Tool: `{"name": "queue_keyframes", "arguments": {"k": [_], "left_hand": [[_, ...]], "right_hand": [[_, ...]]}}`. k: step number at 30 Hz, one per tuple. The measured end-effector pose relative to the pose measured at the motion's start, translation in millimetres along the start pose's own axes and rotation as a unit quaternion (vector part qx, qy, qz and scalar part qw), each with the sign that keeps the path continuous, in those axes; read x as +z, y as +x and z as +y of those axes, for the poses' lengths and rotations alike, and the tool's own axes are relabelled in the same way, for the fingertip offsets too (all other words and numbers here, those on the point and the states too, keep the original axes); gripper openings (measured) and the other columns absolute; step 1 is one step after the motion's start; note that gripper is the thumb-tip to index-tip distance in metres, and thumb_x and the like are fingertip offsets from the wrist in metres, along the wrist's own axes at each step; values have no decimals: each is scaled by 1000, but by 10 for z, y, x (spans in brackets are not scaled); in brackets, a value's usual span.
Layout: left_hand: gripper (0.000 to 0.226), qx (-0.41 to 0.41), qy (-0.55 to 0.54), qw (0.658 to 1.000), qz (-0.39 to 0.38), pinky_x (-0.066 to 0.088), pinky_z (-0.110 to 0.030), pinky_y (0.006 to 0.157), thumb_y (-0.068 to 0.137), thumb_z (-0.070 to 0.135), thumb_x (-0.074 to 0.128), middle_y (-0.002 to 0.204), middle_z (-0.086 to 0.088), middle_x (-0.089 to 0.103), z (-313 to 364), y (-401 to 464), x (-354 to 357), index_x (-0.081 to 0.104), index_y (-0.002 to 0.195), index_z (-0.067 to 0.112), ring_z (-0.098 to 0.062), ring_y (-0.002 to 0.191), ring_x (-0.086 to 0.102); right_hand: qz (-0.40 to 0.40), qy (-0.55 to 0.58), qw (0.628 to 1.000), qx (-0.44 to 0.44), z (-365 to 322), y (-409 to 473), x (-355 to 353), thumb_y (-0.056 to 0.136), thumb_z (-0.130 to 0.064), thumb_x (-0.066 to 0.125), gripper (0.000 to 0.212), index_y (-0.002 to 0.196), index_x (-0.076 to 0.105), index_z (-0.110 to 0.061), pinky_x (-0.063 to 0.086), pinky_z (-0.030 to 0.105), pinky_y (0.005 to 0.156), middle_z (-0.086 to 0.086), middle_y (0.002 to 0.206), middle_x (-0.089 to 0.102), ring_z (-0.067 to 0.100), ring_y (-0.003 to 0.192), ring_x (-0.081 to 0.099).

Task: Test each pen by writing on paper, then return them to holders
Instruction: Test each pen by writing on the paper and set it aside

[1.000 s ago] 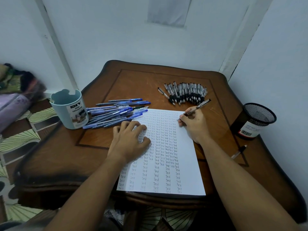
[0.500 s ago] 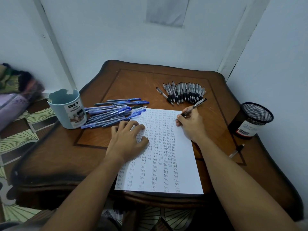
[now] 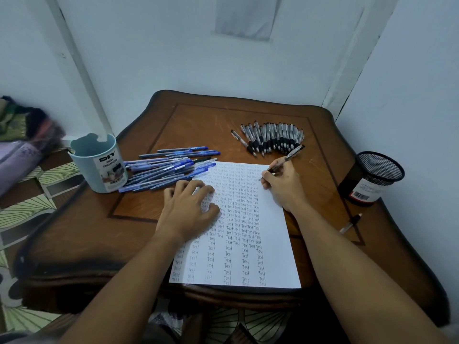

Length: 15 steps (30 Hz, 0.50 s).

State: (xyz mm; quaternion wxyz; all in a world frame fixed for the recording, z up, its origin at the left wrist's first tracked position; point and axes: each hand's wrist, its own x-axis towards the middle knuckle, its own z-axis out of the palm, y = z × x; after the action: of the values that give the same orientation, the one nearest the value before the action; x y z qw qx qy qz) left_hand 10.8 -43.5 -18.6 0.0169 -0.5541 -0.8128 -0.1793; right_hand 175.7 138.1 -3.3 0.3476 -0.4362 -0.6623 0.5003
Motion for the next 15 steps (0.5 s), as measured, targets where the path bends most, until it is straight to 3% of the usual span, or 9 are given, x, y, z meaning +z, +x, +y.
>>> {"name": "queue_keyframes", "arguments": {"k": [4,8,15], "left_hand": [[56,-1,1,1000,-2,16,-34,94,83,59,27,128,19,44,-5,-2,4,54,127,37,-8,121,29],[59,1,7,1000,0,15,-32,92,82,59,25,128,20,44,-1,0,7,54,128,36,-8,121,28],[54,0,3,1000,0,16,-33,94,84,57,29,127,19,44,-1,-6,5,54,127,36,-8,120,29]], "right_hand": [[2,-6,1000,-2,-18,-1,5,94,-1,63,21,96,51,-18,59,38,73,21,96,67,21,74,65],[10,-5,1000,6,-20,-4,-1,95,0,61,20,100,50,-15,54,26,63,22,101,65,18,74,62],[8,-22,1000,5,-22,-11,10,95,-2,63,18,101,51,-15,52,22,60,19,99,66,18,74,64]]}}
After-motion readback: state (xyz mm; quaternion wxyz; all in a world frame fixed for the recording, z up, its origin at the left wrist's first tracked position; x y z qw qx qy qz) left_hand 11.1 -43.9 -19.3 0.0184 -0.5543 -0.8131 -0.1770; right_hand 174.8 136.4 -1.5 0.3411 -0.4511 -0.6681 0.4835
